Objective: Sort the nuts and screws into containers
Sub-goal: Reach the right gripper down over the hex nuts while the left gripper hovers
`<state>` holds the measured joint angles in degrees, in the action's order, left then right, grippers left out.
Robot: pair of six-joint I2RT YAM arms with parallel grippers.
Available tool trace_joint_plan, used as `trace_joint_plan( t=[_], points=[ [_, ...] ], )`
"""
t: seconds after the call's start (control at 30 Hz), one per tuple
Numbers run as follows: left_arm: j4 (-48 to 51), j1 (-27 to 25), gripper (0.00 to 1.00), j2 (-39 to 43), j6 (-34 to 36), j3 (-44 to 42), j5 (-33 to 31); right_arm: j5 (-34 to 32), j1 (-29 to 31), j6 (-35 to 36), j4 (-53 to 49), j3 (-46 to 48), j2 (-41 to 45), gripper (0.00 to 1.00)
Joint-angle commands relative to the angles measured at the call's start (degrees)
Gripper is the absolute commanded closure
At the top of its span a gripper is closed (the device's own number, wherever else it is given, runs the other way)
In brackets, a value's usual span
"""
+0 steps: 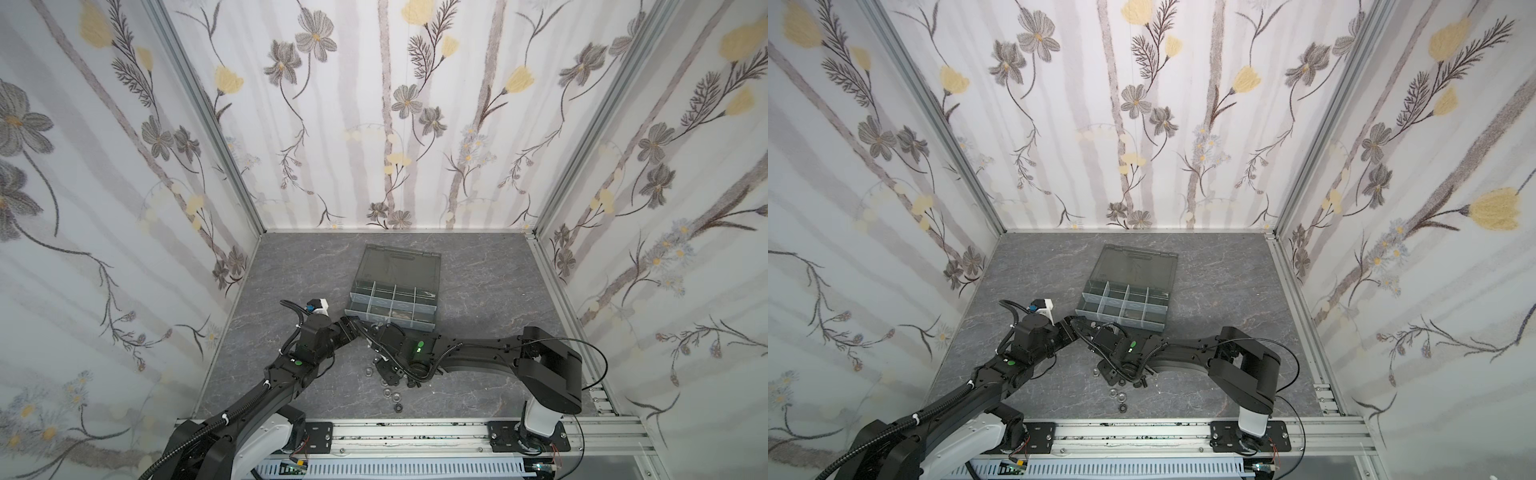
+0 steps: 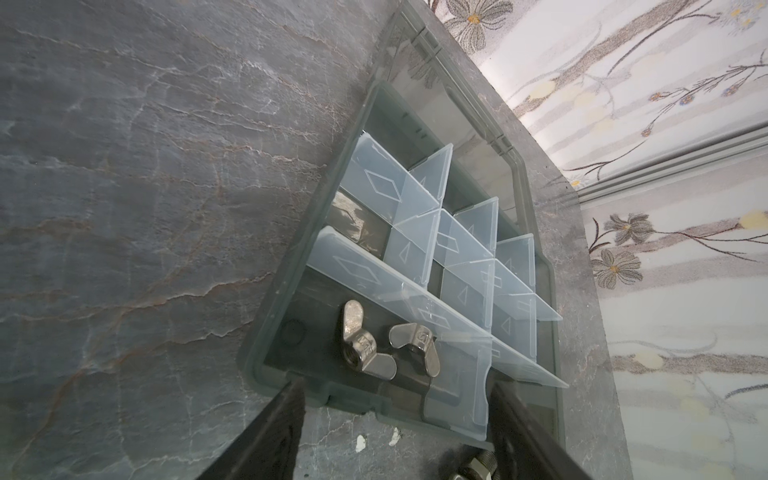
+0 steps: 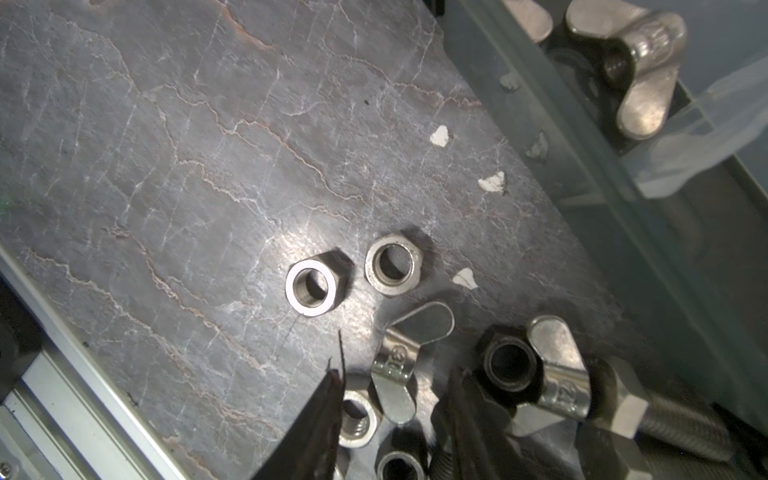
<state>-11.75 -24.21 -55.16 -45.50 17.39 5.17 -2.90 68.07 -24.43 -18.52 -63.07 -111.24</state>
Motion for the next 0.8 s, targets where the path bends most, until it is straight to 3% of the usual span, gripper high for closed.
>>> trace_joint_plan(
  t=[0.0,0.4,0.77],
  points=[
    [-0.4,0.2,0.27,0.0,-0.5,0.0,-0.5,0.9,0.1,-0.6,0.5,-0.9,-1.1,0.59],
    [-0.4,0.4,0.27,-0.2,-0.4,-0.1,-0.2,0.8,0.1,-1.4,0.0,-1.6,-4.2,0.64],
    [-0.4,0.5,0.27,-0.2,-0.4,-0.1,-0.4,0.6,0.1,-1.6,0.5,-1.5,-5.1,0.80]
  ],
)
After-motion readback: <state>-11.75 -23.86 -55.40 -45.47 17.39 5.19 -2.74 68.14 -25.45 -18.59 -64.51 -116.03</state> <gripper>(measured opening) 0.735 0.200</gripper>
